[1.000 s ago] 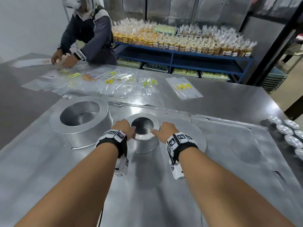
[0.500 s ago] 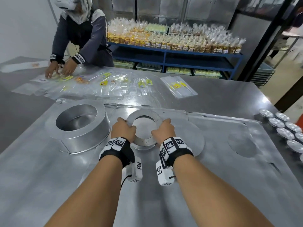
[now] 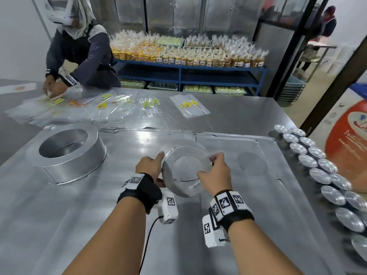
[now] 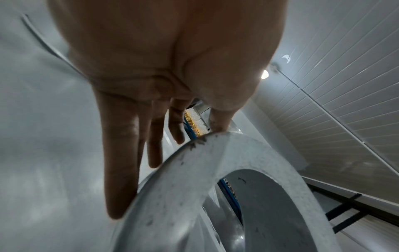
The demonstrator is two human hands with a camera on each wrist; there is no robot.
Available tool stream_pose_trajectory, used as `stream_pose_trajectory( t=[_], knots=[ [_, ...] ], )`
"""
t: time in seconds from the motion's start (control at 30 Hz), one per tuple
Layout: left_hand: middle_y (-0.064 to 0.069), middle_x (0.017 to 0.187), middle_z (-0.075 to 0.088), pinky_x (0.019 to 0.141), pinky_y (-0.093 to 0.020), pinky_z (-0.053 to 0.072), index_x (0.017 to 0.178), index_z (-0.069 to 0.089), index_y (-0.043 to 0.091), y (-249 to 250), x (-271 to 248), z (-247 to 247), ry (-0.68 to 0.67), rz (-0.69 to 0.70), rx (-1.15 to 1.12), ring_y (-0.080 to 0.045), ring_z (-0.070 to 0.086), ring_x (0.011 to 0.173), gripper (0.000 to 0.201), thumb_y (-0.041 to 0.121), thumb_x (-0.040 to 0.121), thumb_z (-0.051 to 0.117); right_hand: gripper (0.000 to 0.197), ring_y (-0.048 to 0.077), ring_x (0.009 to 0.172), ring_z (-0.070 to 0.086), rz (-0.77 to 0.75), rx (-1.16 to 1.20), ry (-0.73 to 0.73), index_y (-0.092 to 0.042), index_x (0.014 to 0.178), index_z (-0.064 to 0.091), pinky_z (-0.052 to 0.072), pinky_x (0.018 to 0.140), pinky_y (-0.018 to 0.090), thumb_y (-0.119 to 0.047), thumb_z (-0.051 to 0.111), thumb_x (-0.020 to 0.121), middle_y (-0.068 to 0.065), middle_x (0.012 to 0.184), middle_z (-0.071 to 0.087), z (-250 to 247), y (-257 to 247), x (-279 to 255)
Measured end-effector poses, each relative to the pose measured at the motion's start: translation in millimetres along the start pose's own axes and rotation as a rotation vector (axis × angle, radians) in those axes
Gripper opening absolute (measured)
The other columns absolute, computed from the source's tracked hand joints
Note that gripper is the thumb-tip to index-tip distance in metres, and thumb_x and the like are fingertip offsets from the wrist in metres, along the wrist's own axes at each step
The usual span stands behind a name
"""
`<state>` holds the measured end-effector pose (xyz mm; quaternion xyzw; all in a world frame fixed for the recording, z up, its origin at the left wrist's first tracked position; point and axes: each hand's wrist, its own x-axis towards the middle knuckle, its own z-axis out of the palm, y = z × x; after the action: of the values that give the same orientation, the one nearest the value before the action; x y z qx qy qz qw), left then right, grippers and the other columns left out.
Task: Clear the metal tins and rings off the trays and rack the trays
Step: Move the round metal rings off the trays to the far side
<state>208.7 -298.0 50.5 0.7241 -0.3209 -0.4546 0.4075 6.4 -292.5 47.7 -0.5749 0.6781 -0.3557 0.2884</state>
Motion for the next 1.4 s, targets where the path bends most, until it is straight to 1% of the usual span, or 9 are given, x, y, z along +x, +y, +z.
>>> stream_pose_trajectory(
  t=[0.27, 0.43, 0.53, 0.63, 0.77, 0.9, 1.13, 1.27, 1.4],
  knots=[
    [-0.019, 0.093, 0.075, 0.078, -0.054, 0.06, 0.098, 0.072, 0.003, -18.5, -39.2, 71.5, -0.252, -0.127, -0.019, -0.041, 0.073, 0.083, 0.106, 0.094, 0.045, 0.065, 0.051, 0.016, 0.095, 0.055, -0.136, -0.009, -0.008, -0.031, 0.1, 0.042, 0.048, 0.081, 0.03, -0.007, 0.074, 0.069, -0.008, 0.104, 0.055, -72.9, 60.2, -18.1],
    [-0.02, 0.11, 0.069, 0.065, -0.05, 0.061, 0.114, 0.064, 0.003, -20.4, -72.4, 100.0, -0.3, -0.071, -0.159, -0.038, 0.071, 0.08, 0.072, 0.064, 0.077, 0.073, 0.074, 0.003, 0.102, 0.062, -0.084, 0.128, -0.181, -0.037, 0.131, 0.05, 0.051, 0.088, 0.021, 0.001, 0.071, 0.072, -0.017, 0.123, 0.056, -108.0, 97.7, -20.9],
    [-0.014, 0.117, 0.069, 0.071, -0.044, 0.061, 0.13, 0.056, 0.006, -29.4, -78.2, 110.6, -0.317, -0.023, -0.27, -0.033, 0.07, 0.088, 0.067, 0.045, 0.08, 0.08, 0.068, -0.008, 0.093, 0.065, -0.066, 0.324, -0.26, -0.052, 0.107, 0.06, 0.053, 0.087, 0.026, 0.007, 0.061, 0.073, -0.023, 0.119, 0.063, -124.8, 109.6, -20.9],
    [-0.017, 0.12, 0.068, 0.082, -0.042, 0.056, 0.127, 0.062, 0.006, -34.9, -90.1, 122.1, -0.403, 0.05, -0.338, -0.029, 0.064, 0.093, 0.05, 0.022, 0.083, 0.079, 0.038, -0.004, 0.098, 0.064, 0.018, 0.555, -0.265, -0.042, 0.093, 0.071, 0.047, 0.093, 0.027, -0.011, 0.062, 0.074, -0.023, 0.104, 0.071, -139.1, 113.4, -18.0],
    [-0.005, 0.093, 0.071, 0.079, -0.035, 0.049, 0.112, 0.072, 0.011, -40.0, -98.3, 140.9, -0.421, 0.069, -0.448, -0.023, 0.06, 0.091, 0.041, 0.016, 0.071, 0.074, 0.014, 0.006, 0.101, 0.067, -0.001, 0.549, -0.242, -0.037, 0.099, 0.075, 0.049, 0.096, 0.033, -0.036, 0.066, 0.089, -0.011, 0.104, 0.074, -144.3, 128.8, -10.1],
    [0.003, 0.097, 0.074, 0.085, -0.031, 0.051, 0.122, 0.067, 0.009, -43.7, -102.1, 163.4, -0.297, 0.092, -0.542, -0.017, 0.064, 0.094, 0.029, 0.013, 0.092, 0.067, 0.044, 0.013, 0.099, 0.068, -0.055, 0.424, -0.194, -0.027, 0.104, 0.071, 0.051, 0.096, 0.046, -0.062, 0.06, 0.081, -0.007, 0.099, 0.075, -144.8, 143.9, -7.8],
    [0.015, 0.096, 0.076, 0.09, -0.031, 0.056, 0.126, 0.064, 0.011, -64.9, -99.7, 182.7, -0.185, 0.194, -0.373, 0.003, 0.071, 0.088, 0.047, -0.017, 0.09, 0.051, 0.029, 0.01, 0.097, 0.07, -0.044, 0.345, -0.138, -0.051, 0.092, 0.07, 0.054, 0.094, 0.044, -0.031, 0.072, 0.072, -0.015, 0.096, 0.075, -136.9, 170.3, -3.6],
    [0.003, 0.115, 0.074, 0.101, -0.046, 0.052, 0.125, 0.067, 0.012, -79.1, -90.1, 187.7, -0.125, 0.222, -0.314, -0.015, 0.068, 0.111, 0.049, -0.016, 0.085, 0.056, 0.037, 0.008, 0.095, 0.071, 0.016, 0.376, -0.152, -0.035, 0.089, 0.07, 0.055, 0.094, 0.043, -0.003, 0.076, 0.072, -0.01, 0.095, 0.075, -132.1, 188.2, 2.0],
    [-0.003, 0.117, 0.072, 0.095, -0.042, 0.055, 0.123, 0.067, 0.012, -82.9, -85.2, 191.7, -0.104, 0.238, -0.255, -0.019, 0.068, 0.111, 0.044, -0.009, 0.085, 0.061, 0.04, 0.007, 0.094, 0.071, 0.037, 0.364, -0.159, -0.033, 0.09, 0.069, 0.056, 0.093, 0.039, 0.001, 0.076, 0.071, -0.008, 0.096, 0.075, -130.2, 198.6, 7.8]
  ],
)
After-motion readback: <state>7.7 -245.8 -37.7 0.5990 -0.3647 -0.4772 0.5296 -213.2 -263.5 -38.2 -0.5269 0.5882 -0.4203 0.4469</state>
